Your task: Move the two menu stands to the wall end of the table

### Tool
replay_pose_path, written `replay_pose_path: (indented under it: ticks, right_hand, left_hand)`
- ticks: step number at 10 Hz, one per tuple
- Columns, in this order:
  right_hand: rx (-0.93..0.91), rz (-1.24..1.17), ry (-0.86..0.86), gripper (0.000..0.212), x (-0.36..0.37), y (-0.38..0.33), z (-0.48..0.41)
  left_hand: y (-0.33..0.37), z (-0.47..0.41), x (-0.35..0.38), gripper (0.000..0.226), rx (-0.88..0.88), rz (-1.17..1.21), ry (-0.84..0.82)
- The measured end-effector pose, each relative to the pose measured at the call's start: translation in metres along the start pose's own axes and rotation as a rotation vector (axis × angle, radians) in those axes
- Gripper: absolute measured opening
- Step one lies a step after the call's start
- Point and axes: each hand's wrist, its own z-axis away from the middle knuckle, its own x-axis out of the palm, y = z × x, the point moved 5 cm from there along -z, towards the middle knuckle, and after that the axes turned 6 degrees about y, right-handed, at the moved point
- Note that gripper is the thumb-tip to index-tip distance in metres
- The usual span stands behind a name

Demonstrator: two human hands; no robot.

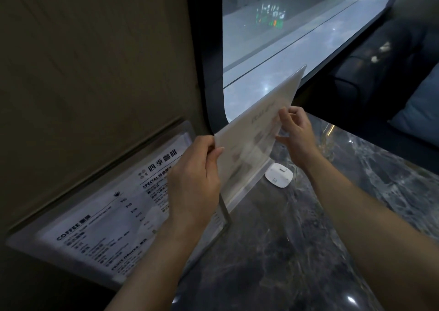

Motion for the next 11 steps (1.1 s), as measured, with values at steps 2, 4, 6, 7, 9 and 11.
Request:
replay_pose_path:
  ticks: [2,4,6,7,9,11]
  right_hand:
    - [-0.01,-0.026,-0.002,0.015,-0.002,0.007,-0.005]
    - [-0.001,-0.016,-0.021,0.02,-0.007,0.012,-0.008]
    - [-0.017,0.02,-0.03,0.025,-0.009,0.014,-0.007]
    - [-0.011,0.032,-0.042,0.032,-0.009,0.014,-0.006]
    - [-0.04,0.086,-0.047,0.033,-0.009,0.009,-0.004]
    - [-0.051,0.431,0.108,0.07,-0.026,-0.007,-0.002]
  left_hand:
    - [0.0,0.001,0.006,0.007,0.019,0.049,-0.004]
    - [-0.004,-0.001,0.008,0.003,0.001,0.072,0.015]
    - [-0.007,0.001,0.01,0.003,-0.04,0.083,-0.011]
    - [-0.008,0.0,0.011,0.003,-0.068,0.093,-0.029]
    - [-0.007,-0.002,0.008,0.008,-0.079,0.077,-0.042]
    - [0.0,-0.01,-0.002,0.035,-0.121,0.093,0.067]
